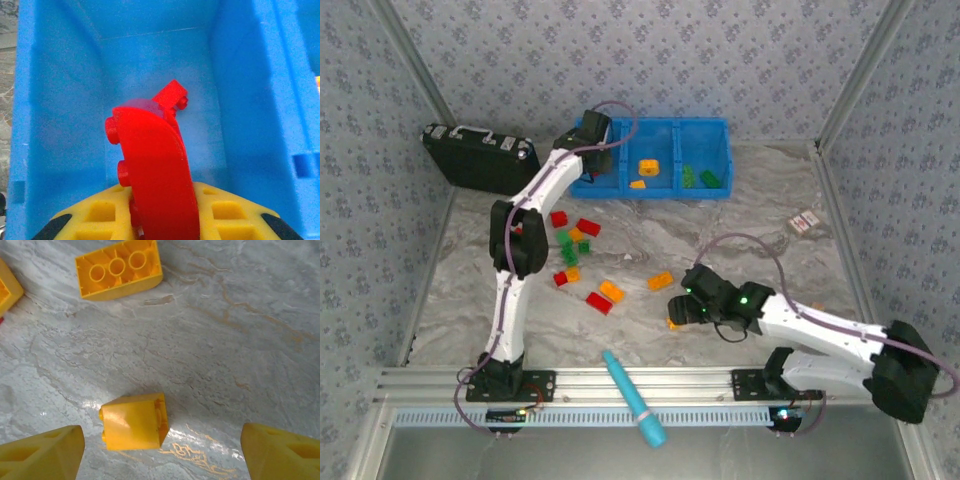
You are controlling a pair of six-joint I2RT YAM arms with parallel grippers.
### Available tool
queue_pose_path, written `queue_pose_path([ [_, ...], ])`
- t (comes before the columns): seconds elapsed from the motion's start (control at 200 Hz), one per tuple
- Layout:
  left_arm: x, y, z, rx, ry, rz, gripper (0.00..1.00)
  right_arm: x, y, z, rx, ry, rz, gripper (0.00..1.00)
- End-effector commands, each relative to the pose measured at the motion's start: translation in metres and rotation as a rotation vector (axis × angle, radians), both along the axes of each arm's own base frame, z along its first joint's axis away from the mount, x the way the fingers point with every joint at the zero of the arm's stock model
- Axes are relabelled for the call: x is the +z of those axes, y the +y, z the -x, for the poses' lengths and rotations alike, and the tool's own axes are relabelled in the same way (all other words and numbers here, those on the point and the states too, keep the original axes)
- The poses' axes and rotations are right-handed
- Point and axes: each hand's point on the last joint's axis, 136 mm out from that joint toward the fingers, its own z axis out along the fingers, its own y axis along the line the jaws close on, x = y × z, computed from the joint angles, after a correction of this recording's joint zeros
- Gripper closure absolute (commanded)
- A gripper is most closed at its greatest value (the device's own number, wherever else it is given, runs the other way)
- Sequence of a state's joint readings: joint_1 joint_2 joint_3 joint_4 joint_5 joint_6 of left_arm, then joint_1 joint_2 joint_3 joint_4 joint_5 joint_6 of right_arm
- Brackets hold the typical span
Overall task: Sort the legos into containers by color
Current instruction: Place the lego in the container.
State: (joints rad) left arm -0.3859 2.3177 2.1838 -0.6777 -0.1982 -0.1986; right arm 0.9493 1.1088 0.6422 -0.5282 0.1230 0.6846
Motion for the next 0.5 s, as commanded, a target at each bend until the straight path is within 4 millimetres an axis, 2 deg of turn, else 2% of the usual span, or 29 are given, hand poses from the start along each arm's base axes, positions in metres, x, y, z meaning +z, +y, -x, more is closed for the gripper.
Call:
queue_pose_path([
  [0.0,0.009,-0.005,-0.008,-0.014,-0.026,0.024,0.73,0.002,0.008,-0.008,0.034,-0.019,0.065,0.16],
  [0.05,0.000,-0.004,-0.005,-0.016,0.005,0.013,0.70,-0.003,0.012,-0.006,0.056,-0.005,0.096,0.15],
  [0.195,-0.008,-0.003,-0.004,-0.026,0.024,0.004,0.63,-0.013,0.022,0.000,0.099,0.033,0.166,0.14],
  [0.385,-0.008,-0.001,-0.004,-0.033,0.022,-0.008,0.49,-0.023,0.033,0.008,0.128,0.063,0.192,0.14],
  [0.495,0.001,0.000,-0.002,-0.034,0.014,-0.006,0.45,-0.029,0.023,0.015,0.122,0.089,0.260,0.15],
])
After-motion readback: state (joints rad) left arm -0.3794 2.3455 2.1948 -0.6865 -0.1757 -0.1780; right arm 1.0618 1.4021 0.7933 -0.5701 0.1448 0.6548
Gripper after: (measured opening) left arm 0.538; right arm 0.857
